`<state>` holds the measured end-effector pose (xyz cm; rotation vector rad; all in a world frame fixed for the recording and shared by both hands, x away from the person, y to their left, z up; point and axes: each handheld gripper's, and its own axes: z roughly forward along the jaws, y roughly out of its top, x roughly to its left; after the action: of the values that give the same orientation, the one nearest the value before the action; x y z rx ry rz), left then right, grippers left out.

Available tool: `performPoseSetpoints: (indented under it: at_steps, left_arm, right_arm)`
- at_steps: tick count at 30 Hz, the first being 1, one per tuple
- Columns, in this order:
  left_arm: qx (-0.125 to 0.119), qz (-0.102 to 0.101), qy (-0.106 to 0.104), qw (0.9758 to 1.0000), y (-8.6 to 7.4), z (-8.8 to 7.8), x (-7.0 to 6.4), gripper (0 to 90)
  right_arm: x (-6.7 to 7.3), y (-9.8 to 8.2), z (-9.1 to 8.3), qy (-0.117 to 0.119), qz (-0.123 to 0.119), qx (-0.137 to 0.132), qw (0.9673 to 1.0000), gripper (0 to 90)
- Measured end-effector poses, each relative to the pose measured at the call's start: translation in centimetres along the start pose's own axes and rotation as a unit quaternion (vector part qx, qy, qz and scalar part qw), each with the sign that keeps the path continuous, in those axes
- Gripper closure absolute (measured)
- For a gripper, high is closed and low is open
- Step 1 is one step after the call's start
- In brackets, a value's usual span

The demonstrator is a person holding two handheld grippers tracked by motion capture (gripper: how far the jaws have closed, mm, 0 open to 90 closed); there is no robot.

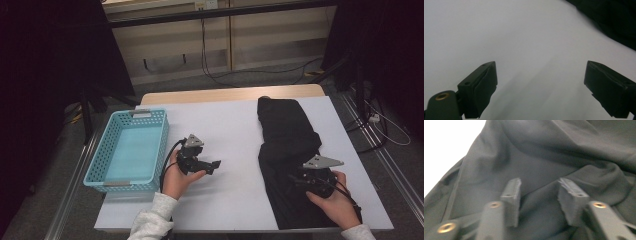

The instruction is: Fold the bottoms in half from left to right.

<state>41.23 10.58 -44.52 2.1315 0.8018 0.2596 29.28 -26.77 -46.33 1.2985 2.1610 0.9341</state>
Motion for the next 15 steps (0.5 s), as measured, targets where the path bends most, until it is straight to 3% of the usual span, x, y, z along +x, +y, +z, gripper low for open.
performPoseSetpoints:
  at_steps: [4,5,15]
  left_arm:
    - [0.001,0.000,-0.004,1.0000,0.1,-0.1,0.0,11.5]
    - [-0.001,-0.001,-0.002,1.0000,0.1,-0.1,0.0,11.5]
    - [-0.006,0.002,-0.001,1.0000,0.2,-0.3,0.1,11.6]
  right_arm:
    - [-0.5,-0.2,-0.6,0.010,0.002,0.001,0.9999,84.2]
    - [-0.6,-0.3,-0.7,0.013,0.003,0.002,0.9999,86.5]
    - [-2.5,-1.3,-3.4,0.020,0.031,-0.018,0.9992,88.0]
